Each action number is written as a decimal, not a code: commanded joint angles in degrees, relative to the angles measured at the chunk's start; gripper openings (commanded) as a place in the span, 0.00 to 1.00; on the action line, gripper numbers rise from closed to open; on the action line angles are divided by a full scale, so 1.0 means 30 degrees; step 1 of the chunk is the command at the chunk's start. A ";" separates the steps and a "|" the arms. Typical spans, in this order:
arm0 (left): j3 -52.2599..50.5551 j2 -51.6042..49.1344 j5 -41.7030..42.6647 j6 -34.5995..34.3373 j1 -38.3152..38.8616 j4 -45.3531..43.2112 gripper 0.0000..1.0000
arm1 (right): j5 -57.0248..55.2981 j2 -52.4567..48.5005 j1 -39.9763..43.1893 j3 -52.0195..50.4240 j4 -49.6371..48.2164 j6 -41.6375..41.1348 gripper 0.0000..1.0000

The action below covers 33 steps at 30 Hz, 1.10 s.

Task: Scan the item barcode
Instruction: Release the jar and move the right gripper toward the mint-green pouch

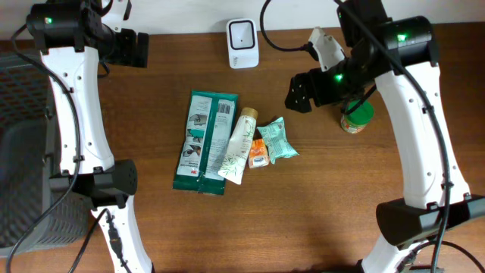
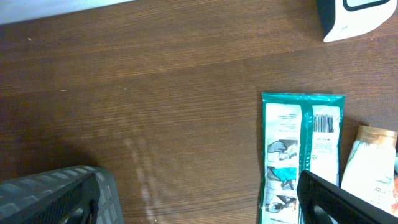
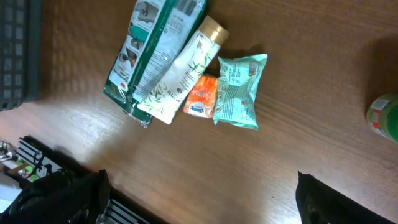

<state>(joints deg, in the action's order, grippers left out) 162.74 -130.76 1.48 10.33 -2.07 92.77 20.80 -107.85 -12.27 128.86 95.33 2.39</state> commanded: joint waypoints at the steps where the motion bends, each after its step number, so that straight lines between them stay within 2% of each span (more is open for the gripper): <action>1: 0.0058 0.0095 0.0146 0.0240 -0.0131 -0.0022 0.99 | -0.0175 -0.0109 -0.0087 -0.0546 -0.0131 0.0182 0.92; 11: 0.0058 0.0095 0.0146 0.0240 -0.0131 -0.0029 0.99 | -0.0182 -0.0117 -0.0430 -0.0656 -0.0138 0.0189 0.92; 15: 0.0058 0.0095 0.0146 0.0240 -0.0131 -0.0022 0.99 | -0.0175 -0.0780 -0.0838 -0.0699 -0.0124 0.0138 0.84; 17: 0.0058 0.0095 0.0146 0.0240 -0.0131 -0.0022 0.99 | -0.0189 -0.1559 -0.1377 -0.1326 -0.0612 -0.0087 0.83; 19: 0.0058 0.0095 0.0146 0.0240 -0.0131 -0.0022 0.99 | -0.0925 -0.2127 -0.1785 -0.1872 -0.1173 -0.1035 0.83; 21: 0.0058 0.0095 0.0146 0.0240 -0.0131 -0.0022 0.99 | -0.3308 -0.3082 -0.2178 -0.2120 -0.1209 -0.2754 0.83; 23: 0.0058 0.0095 0.0146 0.0233 -0.0131 -0.0022 0.99 | -0.3869 -0.3883 -0.2237 -0.2324 -0.1304 -0.3038 0.85; 24: 0.0058 0.0095 0.0146 0.0240 -0.0131 -0.0022 0.99 | -0.3672 -0.4335 -0.2091 -0.2725 -0.1596 -0.2863 0.88; 28: 0.0058 0.0095 0.0146 0.0240 -0.0131 -0.0029 0.99 | -0.1719 -0.5217 -0.1384 -0.4743 -0.2739 -0.1013 0.88; 33: 0.0058 0.0095 0.0146 0.0240 -0.0131 -0.0022 0.99 | -0.1464 -0.5224 -0.1107 -0.8626 -0.6309 -0.0954 0.87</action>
<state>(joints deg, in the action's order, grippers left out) 162.74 -130.76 1.48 10.33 -2.07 92.77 14.92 -123.35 -16.05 106.74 79.11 -1.06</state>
